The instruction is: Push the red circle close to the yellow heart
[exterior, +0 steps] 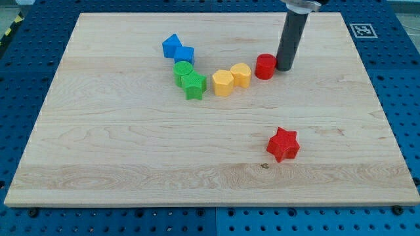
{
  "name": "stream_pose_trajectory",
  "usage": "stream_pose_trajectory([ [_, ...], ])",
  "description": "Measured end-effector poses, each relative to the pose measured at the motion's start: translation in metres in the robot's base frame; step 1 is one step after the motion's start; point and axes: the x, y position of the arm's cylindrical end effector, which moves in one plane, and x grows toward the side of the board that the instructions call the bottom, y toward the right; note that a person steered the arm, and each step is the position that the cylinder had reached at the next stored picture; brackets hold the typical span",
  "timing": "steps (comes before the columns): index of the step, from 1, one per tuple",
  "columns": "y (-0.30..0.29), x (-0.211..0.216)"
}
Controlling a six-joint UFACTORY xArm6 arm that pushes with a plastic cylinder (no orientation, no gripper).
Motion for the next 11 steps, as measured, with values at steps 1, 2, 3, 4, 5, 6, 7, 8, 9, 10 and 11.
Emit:
stream_pose_trajectory([
  [1,-0.004,-0.025],
  [2,-0.001,-0.030],
  [3,0.010,-0.007],
  [4,0.010,0.008],
  [5,0.006,0.023],
  [6,-0.003,-0.001],
  [7,-0.003,-0.001],
  [8,-0.014,-0.001],
  [9,-0.023,-0.017],
  [10,-0.023,-0.022],
  [11,-0.022,-0.025],
])
